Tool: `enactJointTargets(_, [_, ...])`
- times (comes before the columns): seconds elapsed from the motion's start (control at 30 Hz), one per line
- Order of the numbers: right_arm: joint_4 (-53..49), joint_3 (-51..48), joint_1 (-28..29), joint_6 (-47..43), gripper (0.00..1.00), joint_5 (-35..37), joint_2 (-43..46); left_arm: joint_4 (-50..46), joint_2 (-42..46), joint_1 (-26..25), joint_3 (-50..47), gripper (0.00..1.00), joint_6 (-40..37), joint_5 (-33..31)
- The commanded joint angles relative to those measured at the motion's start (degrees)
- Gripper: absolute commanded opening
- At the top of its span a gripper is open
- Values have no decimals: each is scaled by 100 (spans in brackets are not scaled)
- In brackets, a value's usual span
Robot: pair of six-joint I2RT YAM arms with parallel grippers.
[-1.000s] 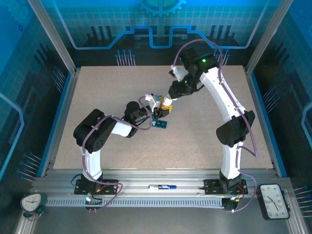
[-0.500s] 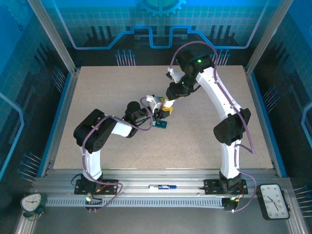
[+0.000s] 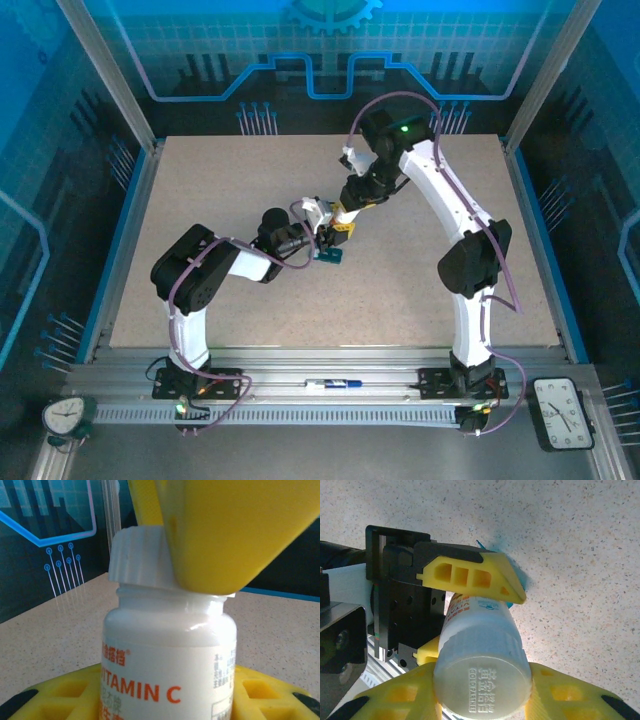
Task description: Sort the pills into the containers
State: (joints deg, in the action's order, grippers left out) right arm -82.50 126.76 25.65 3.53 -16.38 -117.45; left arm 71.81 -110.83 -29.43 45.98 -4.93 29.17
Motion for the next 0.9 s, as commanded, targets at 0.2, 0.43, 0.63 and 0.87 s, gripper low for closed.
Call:
enactJointTargets(0.2, [-55,-214,78,-18,41,-369,100,268,365,-31,105,0,-114,178])
enactJointTargets(0.43, [182,-436,106,410,41,-581,85,119,446,-36,189,0,-153,211])
enactJointTargets(0.63, [208,-444,125,611,42,-712,44,28,456,-32,234,0,-175,232])
enactJointTargets(0.87, [281,-357,98,741,45,-761,33,48,415,-41,228,0,-153,161])
